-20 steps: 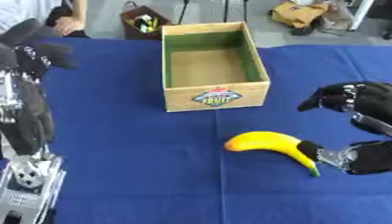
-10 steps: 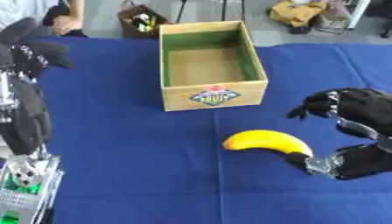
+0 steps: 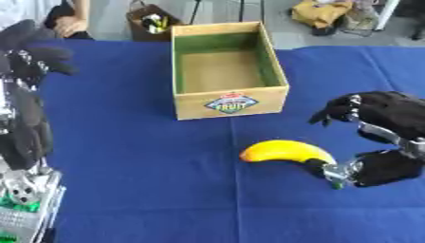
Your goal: Pick up objects on the table and place them in the box.
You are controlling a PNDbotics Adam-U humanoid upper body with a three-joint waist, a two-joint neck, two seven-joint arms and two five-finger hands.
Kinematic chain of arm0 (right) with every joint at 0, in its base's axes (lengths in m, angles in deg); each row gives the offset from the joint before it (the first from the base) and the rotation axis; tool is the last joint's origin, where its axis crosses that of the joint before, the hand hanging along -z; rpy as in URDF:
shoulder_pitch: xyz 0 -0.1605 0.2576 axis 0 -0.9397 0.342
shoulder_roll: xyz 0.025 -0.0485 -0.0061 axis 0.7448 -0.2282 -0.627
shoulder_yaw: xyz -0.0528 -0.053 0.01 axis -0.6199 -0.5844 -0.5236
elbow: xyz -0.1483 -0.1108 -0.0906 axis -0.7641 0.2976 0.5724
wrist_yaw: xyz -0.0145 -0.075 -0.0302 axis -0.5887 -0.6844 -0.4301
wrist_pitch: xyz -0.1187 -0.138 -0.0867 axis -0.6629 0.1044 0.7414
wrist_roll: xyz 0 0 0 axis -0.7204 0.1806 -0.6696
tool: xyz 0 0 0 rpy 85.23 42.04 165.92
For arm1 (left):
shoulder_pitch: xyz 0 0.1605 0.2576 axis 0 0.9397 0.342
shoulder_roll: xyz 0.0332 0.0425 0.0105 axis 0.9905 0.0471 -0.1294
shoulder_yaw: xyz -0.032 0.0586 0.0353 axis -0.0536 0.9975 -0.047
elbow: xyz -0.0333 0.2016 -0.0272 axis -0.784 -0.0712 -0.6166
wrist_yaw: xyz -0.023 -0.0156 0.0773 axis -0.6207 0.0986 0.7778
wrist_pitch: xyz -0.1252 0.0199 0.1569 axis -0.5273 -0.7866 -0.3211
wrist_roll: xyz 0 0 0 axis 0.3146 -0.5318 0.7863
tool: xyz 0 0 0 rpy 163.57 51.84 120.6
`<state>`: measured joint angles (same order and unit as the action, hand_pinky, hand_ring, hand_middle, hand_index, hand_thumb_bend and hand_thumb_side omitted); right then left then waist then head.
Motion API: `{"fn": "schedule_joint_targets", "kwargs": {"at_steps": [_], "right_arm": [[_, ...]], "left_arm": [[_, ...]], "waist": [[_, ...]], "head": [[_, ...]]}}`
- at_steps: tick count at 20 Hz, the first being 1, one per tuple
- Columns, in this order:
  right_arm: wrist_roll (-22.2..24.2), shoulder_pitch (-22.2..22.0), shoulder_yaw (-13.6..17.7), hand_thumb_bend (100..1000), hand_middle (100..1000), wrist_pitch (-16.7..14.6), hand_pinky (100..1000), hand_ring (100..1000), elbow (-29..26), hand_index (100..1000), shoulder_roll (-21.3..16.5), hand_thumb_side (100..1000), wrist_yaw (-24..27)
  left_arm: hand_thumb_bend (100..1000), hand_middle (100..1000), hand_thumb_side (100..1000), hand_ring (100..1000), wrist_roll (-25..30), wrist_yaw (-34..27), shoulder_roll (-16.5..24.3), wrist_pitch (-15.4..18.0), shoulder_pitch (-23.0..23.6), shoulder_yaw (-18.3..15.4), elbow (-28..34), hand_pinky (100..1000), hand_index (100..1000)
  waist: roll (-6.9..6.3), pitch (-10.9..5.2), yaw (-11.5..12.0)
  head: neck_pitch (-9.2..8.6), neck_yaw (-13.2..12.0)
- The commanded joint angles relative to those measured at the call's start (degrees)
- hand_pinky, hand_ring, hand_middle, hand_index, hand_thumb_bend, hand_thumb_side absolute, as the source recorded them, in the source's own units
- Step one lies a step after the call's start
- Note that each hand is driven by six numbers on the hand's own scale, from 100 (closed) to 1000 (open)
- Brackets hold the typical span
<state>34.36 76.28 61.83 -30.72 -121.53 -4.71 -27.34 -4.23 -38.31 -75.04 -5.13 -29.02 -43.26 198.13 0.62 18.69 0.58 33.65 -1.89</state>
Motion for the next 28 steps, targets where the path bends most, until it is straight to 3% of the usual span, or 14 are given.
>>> {"fn": "schedule_joint_targets", "kwargs": {"at_steps": [1, 15, 21, 28], "right_arm": [[0.02, 1.24, 0.15, 434, 664, 0.46, 692, 759, 1.31, 845, -0.36, 999, -1.19], [-3.16, 3.08, -1.27, 435, 665, -1.61, 687, 766, 12.76, 835, 2.75, 912, -5.41], [-2.96, 3.21, -1.74, 441, 662, -2.61, 688, 773, 14.83, 848, 3.43, 788, -5.27], [-2.59, 3.08, -1.73, 377, 626, -2.53, 675, 761, 15.1, 808, 3.61, 666, -4.76]], "left_arm": [[100, 643, 1000, 584, 0.32, -0.28, 0.59, 0.06, -0.28, 0.28, 1.01, 491, 787], [100, 644, 1000, 583, 0.76, -0.57, 0.0, 0.03, -0.57, 0.56, 1.01, 490, 785], [100, 644, 1000, 584, 0.9, -0.59, -0.17, -0.02, -0.65, 0.63, 1.01, 489, 784], [100, 645, 1000, 584, 1.03, -0.58, -0.22, -0.05, -0.67, 0.64, 1.01, 491, 784]], "waist": [[-0.07, -0.91, 0.21], [-0.34, 0.15, 2.01], [-0.46, 0.47, 2.29], [-0.47, 0.61, 2.27]], "head": [[-0.51, 0.62], [-1.56, 2.14], [-1.86, 2.38], [-1.81, 2.32]]}}
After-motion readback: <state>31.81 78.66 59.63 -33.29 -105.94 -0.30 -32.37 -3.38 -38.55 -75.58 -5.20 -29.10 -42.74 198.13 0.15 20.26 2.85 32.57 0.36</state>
